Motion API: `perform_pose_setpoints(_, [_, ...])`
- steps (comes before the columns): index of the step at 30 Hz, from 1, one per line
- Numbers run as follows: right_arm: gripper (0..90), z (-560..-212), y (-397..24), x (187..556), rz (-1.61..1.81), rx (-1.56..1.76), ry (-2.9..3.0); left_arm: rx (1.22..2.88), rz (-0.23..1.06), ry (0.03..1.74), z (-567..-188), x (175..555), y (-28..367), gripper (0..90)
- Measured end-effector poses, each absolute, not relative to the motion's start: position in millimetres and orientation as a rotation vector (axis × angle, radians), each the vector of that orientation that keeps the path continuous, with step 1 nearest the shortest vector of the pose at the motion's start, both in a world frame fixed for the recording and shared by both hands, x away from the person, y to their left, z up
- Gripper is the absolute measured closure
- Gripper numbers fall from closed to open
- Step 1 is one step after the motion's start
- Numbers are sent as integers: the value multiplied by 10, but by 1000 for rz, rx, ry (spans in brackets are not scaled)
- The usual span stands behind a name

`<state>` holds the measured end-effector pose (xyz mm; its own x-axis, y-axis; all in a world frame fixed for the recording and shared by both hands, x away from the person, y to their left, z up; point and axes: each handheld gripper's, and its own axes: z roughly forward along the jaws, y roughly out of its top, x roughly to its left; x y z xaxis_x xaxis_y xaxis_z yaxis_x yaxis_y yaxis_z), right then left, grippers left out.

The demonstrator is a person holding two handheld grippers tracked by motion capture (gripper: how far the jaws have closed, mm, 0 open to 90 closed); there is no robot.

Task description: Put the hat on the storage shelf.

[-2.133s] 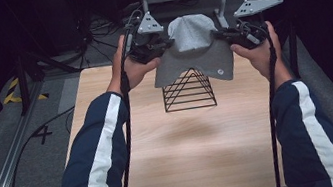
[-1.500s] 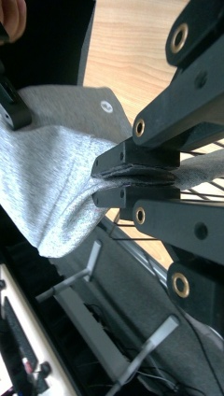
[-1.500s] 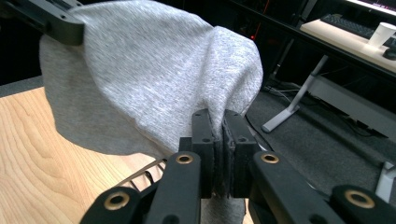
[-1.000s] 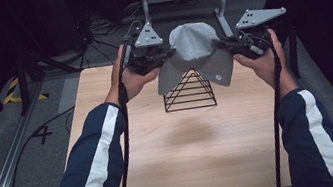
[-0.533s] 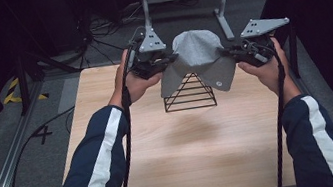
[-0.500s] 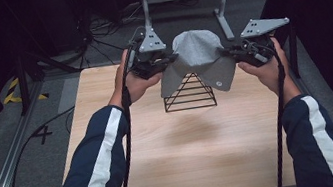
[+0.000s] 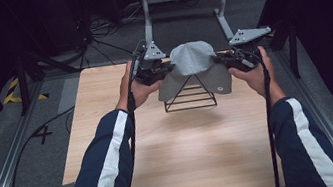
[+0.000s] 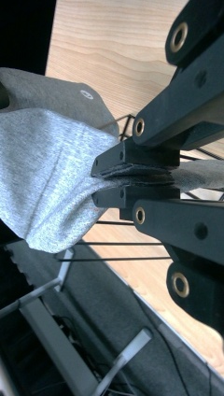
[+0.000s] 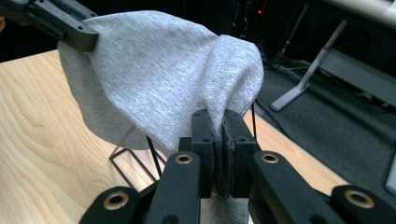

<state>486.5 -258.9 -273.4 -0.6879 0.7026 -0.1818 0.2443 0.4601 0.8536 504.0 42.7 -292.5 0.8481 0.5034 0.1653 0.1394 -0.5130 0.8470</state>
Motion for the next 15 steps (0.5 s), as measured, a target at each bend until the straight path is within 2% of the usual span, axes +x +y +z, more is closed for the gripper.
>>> perform_pose_setpoints(10, [850,-3083,-2619,4953,1172,846,2223,2062,426,530,-3293,5097,472,844])
perform_pose_setpoints(15, [851,-3277,-2616,4964,1154,873,2254,2101,447,532,-3452,5092,443,844])
